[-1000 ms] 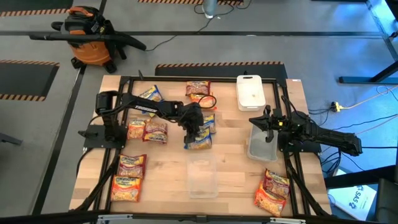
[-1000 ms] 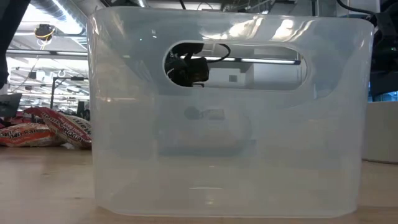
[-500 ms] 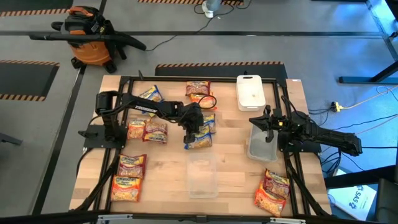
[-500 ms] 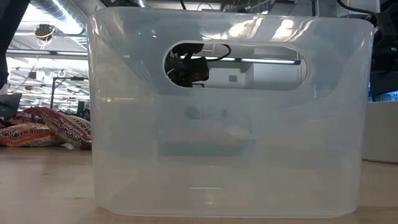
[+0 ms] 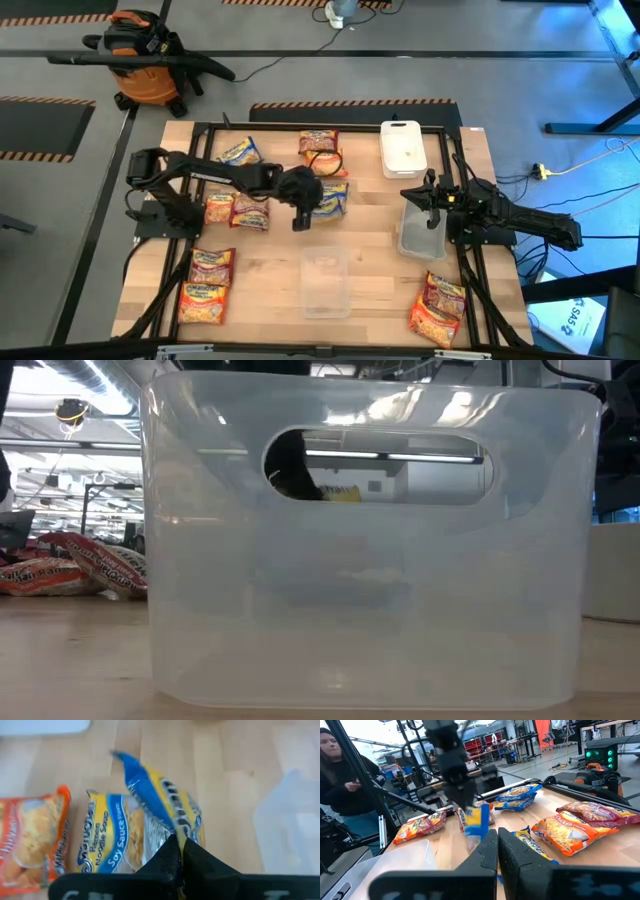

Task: Sort Maruchan noodles
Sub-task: Put the blue noodle pack into the transparent bin

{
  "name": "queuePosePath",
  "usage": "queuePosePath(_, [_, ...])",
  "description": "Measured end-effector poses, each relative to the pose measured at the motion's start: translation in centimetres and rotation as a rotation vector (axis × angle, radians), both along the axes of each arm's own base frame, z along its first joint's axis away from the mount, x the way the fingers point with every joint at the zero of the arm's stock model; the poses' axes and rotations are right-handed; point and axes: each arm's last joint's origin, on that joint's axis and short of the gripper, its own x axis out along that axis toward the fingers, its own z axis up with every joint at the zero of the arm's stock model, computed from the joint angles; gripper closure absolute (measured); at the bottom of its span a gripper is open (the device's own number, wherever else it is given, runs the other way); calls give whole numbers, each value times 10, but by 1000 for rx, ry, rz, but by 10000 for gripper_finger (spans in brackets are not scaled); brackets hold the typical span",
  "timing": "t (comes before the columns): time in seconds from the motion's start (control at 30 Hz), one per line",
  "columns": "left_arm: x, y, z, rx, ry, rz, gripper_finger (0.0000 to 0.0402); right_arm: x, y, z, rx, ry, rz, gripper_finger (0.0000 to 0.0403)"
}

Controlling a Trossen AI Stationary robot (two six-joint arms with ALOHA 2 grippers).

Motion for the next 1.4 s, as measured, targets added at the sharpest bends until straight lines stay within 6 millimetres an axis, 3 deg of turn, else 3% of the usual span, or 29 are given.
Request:
queuePosePath(0.37, [-15,-41,37,61,-108,25,401,0,0,0,0,0,0,402])
queuePosePath(0.57, [-9,-79,68,88,-184,-23,401,0,0,0,0,0,-1,402])
queuePosePath(0.77, [-4,-123,87,127,-182,-45,401,0,0,0,0,0,0,402])
queuePosePath(1.03, [10,-165,73,138,-156,-107,401,0,0,0,0,0,0,402])
queuePosePath(1.4, [22,-173,34,201,-16,-129,401,0,0,0,0,0,0,402])
